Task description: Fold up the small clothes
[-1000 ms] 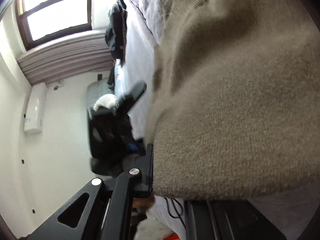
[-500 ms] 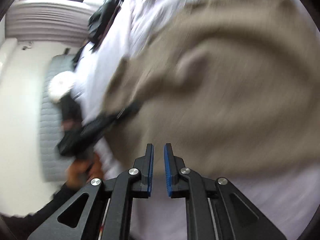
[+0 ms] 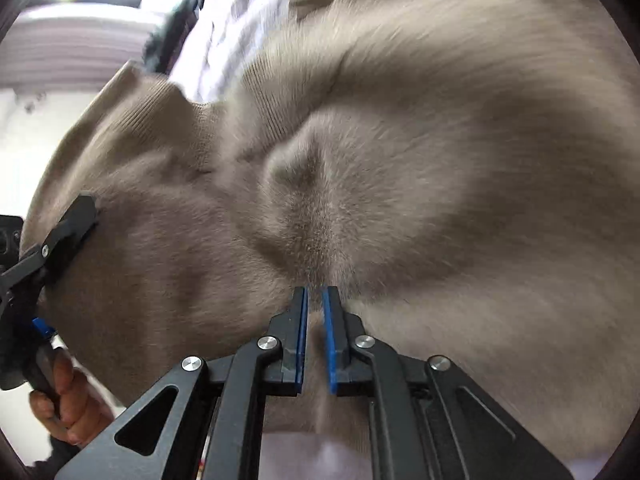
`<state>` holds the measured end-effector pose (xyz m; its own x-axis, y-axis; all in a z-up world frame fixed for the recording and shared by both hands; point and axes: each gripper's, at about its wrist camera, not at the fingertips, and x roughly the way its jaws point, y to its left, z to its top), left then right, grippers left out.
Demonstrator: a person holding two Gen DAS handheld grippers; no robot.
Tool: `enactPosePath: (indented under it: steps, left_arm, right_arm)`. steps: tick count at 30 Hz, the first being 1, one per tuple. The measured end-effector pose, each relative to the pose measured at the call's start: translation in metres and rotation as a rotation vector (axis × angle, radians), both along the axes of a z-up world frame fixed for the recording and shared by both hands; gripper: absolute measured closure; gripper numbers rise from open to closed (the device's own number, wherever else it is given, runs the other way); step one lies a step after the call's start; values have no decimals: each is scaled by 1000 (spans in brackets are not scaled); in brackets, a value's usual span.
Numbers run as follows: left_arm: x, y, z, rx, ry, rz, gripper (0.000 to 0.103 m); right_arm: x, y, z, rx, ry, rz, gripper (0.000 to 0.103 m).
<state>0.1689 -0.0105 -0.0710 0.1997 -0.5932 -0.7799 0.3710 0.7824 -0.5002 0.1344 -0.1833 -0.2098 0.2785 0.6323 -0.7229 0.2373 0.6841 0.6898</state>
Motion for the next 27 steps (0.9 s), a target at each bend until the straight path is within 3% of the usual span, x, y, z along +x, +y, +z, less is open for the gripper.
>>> enactPosePath:
  steps: [3, 6, 9, 13, 15, 17, 18, 20, 23, 25, 27]
  left_arm:
    - [-5, -63, 7, 1, -21, -110, 79]
    - [-14, -125, -9, 48, -8, -214, 79]
    - [-27, -162, -34, 186, 2, -248, 79]
    - [-41, -164, -31, 237, -46, -245, 77]
    - [-44, -160, -21, 253, -79, -242, 67]
    - [-46, -154, -5, 256, -145, -223, 28]
    - [-48, -152, 3, 250, -184, -215, 21]
    - [-49, -154, 17, 240, -257, -221, 19]
    - [-50, -153, 28, 254, -293, -206, 19]
    - [-48, -143, 34, 237, -288, -156, 19]
    - [-41, -125, 36, 226, -259, -74, 19]
  right_arm:
    - [-29, -53, 21, 56, -78, -117, 92]
    - [-51, -102, 21, 99, -104, -219, 92]
    - [-64, -137, -5, 167, -39, -282, 89]
    - [-73, -154, -31, 261, -2, -325, 89]
    - [-76, -157, -34, 284, -11, -334, 89]
    - [-77, -161, -37, 317, -22, -347, 89]
    - [-79, -164, -39, 343, -25, -359, 89]
    - [-80, -178, -44, 391, -33, -387, 87]
    - [-81, -185, -44, 433, -36, -431, 84]
    - [-83, -181, -44, 482, -53, -471, 83]
    - [-94, -192, -46, 535, -70, -516, 72]
